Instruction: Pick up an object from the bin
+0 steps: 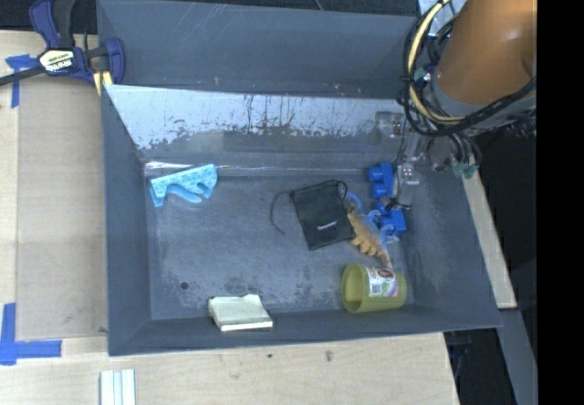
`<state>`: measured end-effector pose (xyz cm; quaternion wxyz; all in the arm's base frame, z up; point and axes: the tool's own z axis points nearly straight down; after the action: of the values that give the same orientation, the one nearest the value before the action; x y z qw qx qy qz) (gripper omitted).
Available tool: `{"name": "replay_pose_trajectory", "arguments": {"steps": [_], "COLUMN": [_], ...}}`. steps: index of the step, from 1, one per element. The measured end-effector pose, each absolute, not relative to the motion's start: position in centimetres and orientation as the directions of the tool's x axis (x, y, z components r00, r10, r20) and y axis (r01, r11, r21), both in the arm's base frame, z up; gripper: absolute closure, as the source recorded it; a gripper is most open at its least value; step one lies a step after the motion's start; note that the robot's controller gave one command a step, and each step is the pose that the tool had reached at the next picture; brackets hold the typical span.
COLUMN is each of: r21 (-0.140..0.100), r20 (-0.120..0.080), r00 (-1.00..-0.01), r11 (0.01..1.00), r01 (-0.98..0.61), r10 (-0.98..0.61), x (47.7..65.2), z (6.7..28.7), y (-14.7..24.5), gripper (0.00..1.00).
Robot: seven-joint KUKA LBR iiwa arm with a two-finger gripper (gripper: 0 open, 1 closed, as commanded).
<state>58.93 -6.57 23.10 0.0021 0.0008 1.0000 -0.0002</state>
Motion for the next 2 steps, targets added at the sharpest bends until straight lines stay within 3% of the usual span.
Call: {"name": "replay_pose_trajectory", "arguments": {"steps": [1, 2], "r21": [-0.001, 0.002], "r20": [-0.010, -0.008], "r00": [-0.998, -0.980], "r11": [0.998, 0.980], "r01": [0.058, 0.199], "r10": [0.058, 0.200], "x": [60.0, 61.0], "z": [19.1, 13.8], "y": [-4.8, -4.3], "gripper": [0.00, 0.00]}}
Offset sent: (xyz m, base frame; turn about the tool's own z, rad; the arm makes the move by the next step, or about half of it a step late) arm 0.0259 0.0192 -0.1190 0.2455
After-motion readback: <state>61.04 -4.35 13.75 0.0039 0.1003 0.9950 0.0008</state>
